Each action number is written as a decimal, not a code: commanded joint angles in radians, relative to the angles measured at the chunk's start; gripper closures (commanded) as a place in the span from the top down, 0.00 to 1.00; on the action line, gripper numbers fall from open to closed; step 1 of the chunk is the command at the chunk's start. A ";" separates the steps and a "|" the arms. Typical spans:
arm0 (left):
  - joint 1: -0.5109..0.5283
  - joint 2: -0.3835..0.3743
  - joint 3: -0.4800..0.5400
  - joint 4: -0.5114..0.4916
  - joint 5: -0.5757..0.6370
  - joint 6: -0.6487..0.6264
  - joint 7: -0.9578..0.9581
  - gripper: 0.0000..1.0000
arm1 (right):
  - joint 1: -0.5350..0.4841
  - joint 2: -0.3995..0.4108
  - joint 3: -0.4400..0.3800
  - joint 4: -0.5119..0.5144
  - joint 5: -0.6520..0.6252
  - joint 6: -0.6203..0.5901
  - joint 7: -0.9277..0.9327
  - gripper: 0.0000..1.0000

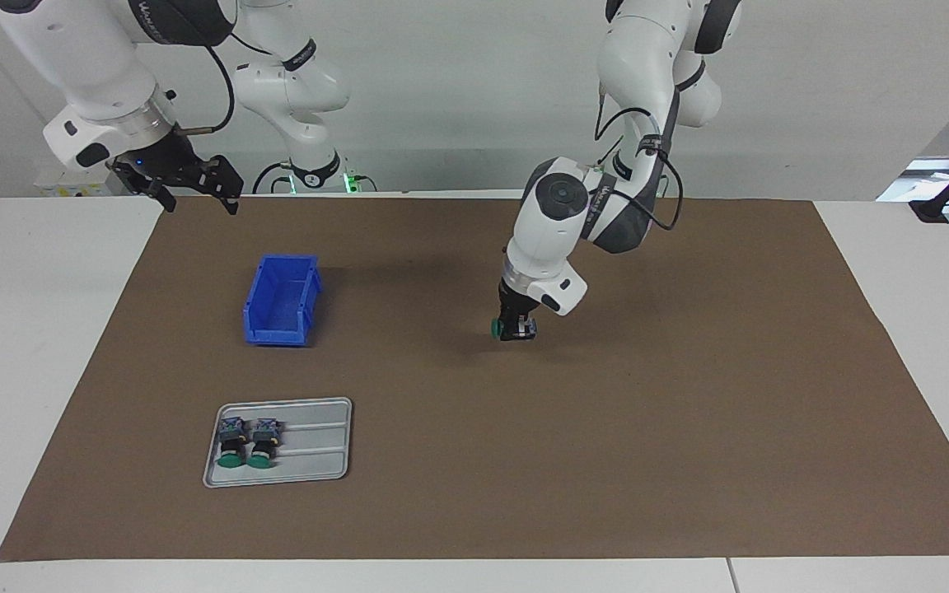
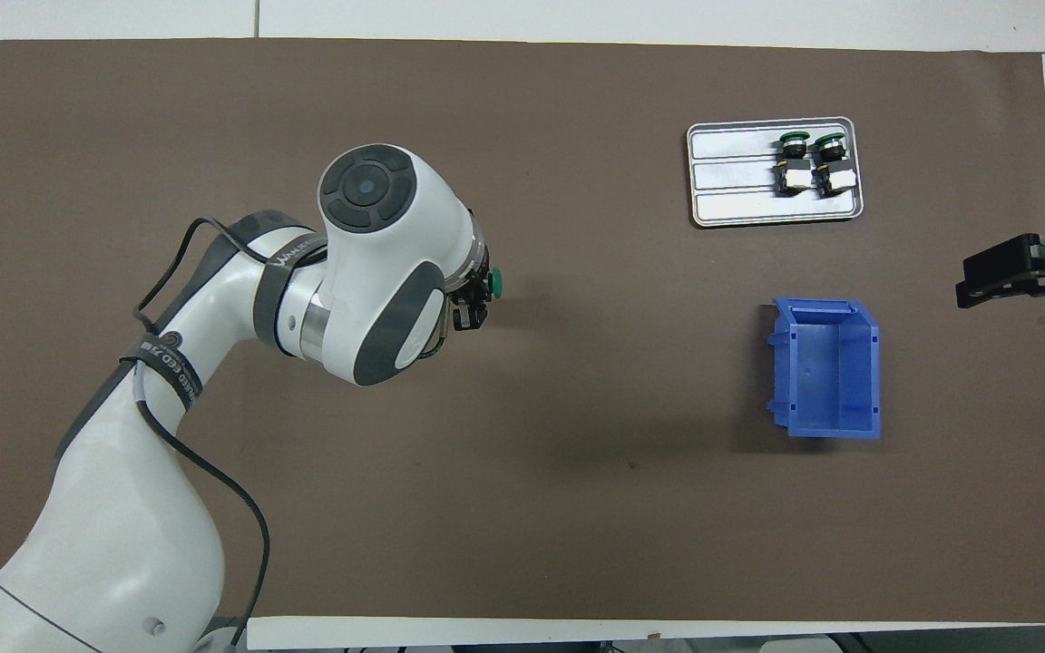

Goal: Place and press button with both arms

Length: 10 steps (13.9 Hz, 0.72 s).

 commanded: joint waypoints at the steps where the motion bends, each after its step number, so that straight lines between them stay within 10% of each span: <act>1: 0.015 -0.071 -0.001 -0.112 -0.115 0.083 0.118 0.00 | -0.004 -0.019 0.000 -0.020 0.001 -0.004 -0.021 0.99; 10: 0.093 -0.118 -0.003 -0.246 -0.664 0.151 0.583 0.01 | -0.004 -0.019 0.000 -0.020 0.001 -0.004 -0.020 0.99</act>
